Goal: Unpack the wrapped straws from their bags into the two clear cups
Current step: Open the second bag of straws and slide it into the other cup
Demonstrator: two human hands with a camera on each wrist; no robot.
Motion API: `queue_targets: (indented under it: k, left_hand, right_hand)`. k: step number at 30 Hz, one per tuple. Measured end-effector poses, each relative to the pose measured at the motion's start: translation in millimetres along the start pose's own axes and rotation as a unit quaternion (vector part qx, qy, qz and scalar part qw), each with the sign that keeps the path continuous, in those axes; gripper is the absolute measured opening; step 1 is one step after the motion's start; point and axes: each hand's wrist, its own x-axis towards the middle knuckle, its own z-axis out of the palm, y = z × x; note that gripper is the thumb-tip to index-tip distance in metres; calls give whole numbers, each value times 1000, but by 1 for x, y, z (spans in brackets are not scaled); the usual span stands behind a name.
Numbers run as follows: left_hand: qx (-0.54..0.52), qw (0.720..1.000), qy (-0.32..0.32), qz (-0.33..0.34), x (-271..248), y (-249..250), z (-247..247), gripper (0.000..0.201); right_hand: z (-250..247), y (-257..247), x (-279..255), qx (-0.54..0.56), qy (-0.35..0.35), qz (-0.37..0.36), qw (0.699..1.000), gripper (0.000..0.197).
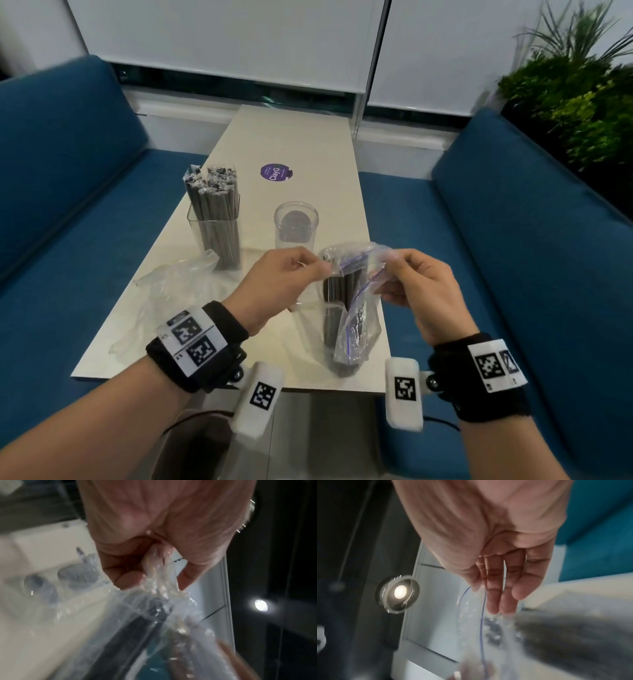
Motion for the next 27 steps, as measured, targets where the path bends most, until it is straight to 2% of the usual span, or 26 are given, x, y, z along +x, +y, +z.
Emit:
queue_targets:
  k: [2, 3, 5, 7, 8, 10, 11, 13, 16, 20, 25, 27]
  left_hand:
    - [41, 998, 20, 32, 1, -4, 1, 37]
    - [44, 998, 37, 34, 1, -6, 0, 42]
    - [0, 998, 56, 14, 2, -4, 0, 48]
    - [-68, 997, 37, 0, 0, -1, -2, 46]
    - [-71, 997, 18, 1, -2, 1, -3, 50]
    - [-11, 999, -22, 22, -5, 4, -6, 64]
    - [27, 999, -25, 39, -5, 3, -6, 63]
    - [47, 997, 8, 65, -4, 0, -6, 50]
    - [-28, 997, 70, 34, 3, -5, -7, 44]
    - [-102, 993, 58, -17, 6, -5, -6, 38]
    - [-158, 987, 26, -11, 6, -13, -6, 47]
    - [-181, 983, 30, -2, 7, -12, -5, 43]
  right_hand:
    - [9, -5, -4, 92, -41, 5, 995, 16]
    - [11, -4, -6, 102, -57, -3, 993, 15]
    - [12, 0, -6, 77, -74, -15, 994, 19]
    - [13, 2, -6, 30, -67, -21, 997, 22]
    - [13, 2, -6, 4, -53, -27, 998, 21]
    - [16, -1, -7, -52, -17, -52, 997, 21]
    - [18, -2, -7, -69, -5, -59, 996, 27]
    - [22, -6, -7, -72, -4, -68, 995, 37]
    - [29, -8, -7, -109, -7, -99, 989, 41]
    - [35, -3, -5, -150, 19, -120, 981, 33]
    - [41, 6, -4, -166, 5, -96, 981, 31]
    - [46, 7, -6, -132, 5, -84, 988, 34]
